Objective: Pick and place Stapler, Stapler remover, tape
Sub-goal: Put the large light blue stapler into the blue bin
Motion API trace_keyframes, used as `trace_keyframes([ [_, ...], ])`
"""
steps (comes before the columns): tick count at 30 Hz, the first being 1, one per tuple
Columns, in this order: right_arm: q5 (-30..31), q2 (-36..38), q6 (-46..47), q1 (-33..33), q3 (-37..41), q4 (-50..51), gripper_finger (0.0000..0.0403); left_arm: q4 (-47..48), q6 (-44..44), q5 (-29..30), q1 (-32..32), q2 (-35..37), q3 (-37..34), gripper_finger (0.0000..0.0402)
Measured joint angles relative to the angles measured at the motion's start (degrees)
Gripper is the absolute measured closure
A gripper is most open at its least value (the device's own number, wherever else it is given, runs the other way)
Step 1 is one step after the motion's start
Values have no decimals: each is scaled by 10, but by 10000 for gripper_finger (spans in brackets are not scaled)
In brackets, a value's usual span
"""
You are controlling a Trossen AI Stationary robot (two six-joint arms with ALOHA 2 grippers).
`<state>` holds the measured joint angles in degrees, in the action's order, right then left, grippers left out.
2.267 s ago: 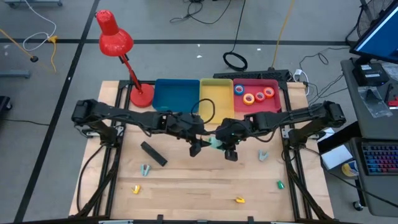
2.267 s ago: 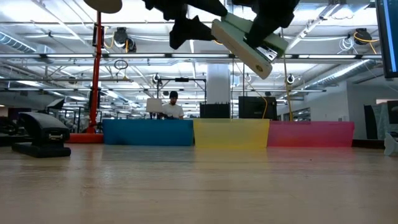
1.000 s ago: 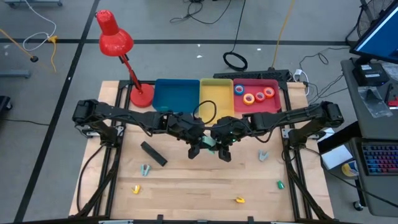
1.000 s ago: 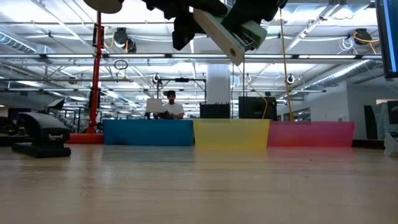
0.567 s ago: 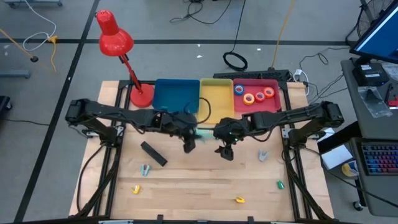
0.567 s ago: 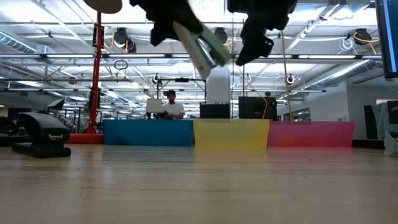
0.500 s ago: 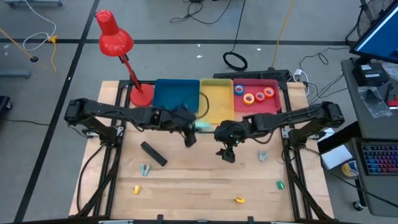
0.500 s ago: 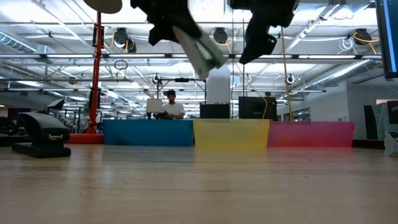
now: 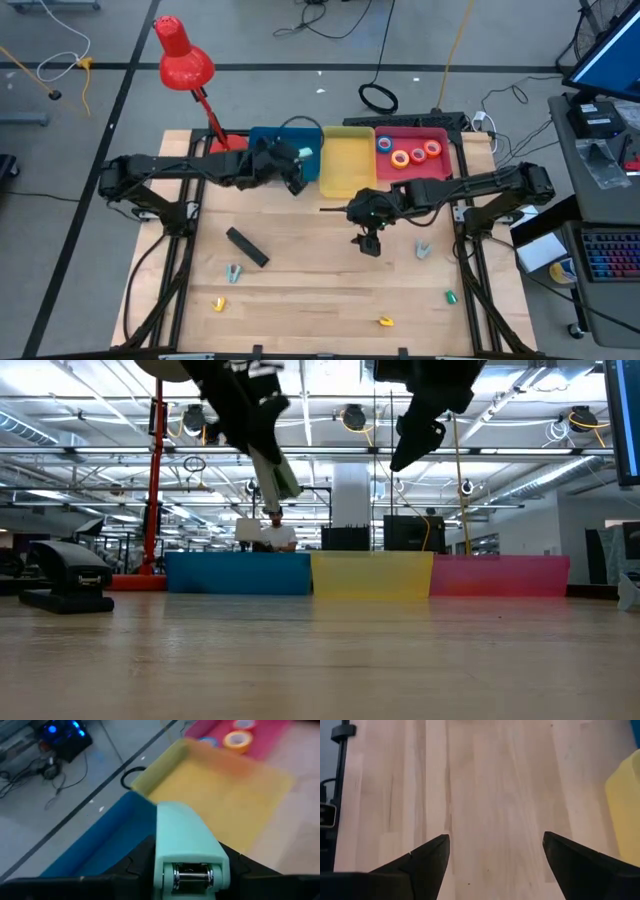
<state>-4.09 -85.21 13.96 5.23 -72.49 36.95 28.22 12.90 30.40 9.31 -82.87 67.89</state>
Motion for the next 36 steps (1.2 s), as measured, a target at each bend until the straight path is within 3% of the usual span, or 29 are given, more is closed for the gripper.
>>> trace_keyframes([
  [5, 0, 0, -12, -7, 0, 18, 94, -85, -37, -80, 74, 7, -69, 266],
  [10, 0, 0, -24, -14, 0, 28, 94, -230, -79, -174, 142, 4, -149, 266],
  [14, -2, 0, -27, -24, 0, 28, 94, -336, -83, -215, 191, 7, -194, 266],
  [26, -4, 0, -32, -56, 0, 26, 94, -468, -126, -326, 302, 5, -280, 266],
  [36, -4, 0, -25, -88, 1, 14, 94, -521, -201, -427, 342, -83, -283, 266],
])
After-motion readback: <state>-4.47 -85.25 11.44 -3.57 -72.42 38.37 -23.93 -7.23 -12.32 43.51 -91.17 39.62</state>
